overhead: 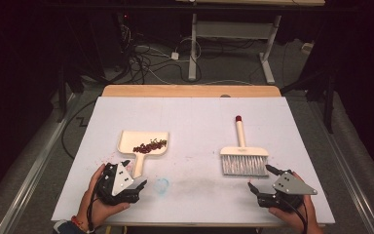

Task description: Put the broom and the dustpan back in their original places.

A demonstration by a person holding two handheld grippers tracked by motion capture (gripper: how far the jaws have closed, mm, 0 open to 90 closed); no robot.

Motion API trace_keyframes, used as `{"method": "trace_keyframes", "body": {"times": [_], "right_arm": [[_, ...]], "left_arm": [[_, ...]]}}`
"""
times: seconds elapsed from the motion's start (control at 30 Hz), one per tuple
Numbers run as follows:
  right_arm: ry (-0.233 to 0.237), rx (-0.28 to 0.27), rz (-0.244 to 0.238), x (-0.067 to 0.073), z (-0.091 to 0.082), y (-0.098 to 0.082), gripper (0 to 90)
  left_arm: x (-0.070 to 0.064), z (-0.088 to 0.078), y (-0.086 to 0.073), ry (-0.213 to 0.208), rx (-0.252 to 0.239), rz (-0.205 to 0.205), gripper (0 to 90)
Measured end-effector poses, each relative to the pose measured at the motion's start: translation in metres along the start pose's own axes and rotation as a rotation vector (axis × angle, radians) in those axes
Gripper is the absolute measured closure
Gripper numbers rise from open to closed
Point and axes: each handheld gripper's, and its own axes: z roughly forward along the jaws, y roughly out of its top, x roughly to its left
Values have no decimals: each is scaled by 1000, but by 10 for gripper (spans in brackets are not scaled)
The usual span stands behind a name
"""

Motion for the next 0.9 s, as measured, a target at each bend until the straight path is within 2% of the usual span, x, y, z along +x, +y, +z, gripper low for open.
{"method": "trace_keyframes", "body": {"times": [0.27, 0.9], "right_arm": [[-5, -4, 2, -1, -1, -1, 191], [-7, -15, 6, -1, -2, 1, 193]], "left_arm": [[-2, 2, 2, -6, 8, 13, 185], [-2, 4, 1, -14, 16, 12, 185]]}}
